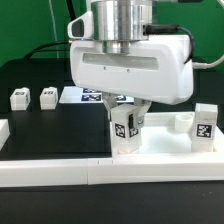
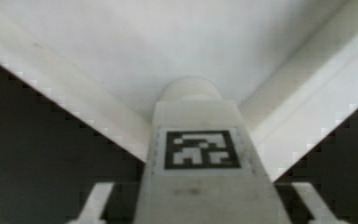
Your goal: Assemble square table
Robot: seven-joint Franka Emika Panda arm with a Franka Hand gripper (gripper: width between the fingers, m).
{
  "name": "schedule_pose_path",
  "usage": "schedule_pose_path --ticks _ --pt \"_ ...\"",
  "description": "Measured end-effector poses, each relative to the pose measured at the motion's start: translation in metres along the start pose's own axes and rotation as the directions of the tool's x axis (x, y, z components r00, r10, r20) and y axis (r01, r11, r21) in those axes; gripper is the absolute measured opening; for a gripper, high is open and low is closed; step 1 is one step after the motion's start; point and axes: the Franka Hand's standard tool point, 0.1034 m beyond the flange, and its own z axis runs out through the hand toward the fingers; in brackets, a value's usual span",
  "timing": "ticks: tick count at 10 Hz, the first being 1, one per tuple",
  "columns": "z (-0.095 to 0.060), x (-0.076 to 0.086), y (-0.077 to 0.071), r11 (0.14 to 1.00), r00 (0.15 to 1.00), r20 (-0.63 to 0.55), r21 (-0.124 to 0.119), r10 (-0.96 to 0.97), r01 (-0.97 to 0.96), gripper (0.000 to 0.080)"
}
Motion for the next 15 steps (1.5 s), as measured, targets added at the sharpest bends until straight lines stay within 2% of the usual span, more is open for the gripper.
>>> schedule_pose_path --ticks 1,2,3,4,6,7,8,9,11,12,15 --pt "-0.001 0.002 0.002 0.981 0.981 0.027 -0.001 0.192 -0.192 0.0286" --pt "-0.001 0.002 0.002 0.926 0.925 0.052 -0.003 0.377 -0.377 0.0286" --pt "-0.001 -0.002 0.000 0.857 0.854 0.077 -0.015 0.514 -0.514 0.0287" --pt "-0.001 -0.007 -0.006 0.749 0.745 0.083 -0.026 0.662 -0.662 0.0287" --pt "0.000 -0.009 -0.009 0.616 0.613 0.079 -0.036 0.786 -0.787 0.0287" --pt "0.001 -0.010 -0.008 0.603 0.599 0.074 -0.040 0.797 -0.797 0.0287" --pt "0.001 -0.010 -0.008 0.617 0.613 0.075 -0.039 0.786 -0.786 0.0366" --pt "0.002 -0.010 -0.008 0.670 0.667 0.075 -0.034 0.741 -0.741 0.0366" --pt "0.003 -0.011 -0.008 0.898 0.896 0.053 -0.024 0.440 -0.439 0.0618" --pt "0.001 -0.013 -0.008 0.950 0.948 0.051 -0.020 0.313 -0.312 0.0640" --pt "0.000 -0.013 -0.006 0.993 0.991 0.053 -0.013 0.120 -0.119 0.0648"
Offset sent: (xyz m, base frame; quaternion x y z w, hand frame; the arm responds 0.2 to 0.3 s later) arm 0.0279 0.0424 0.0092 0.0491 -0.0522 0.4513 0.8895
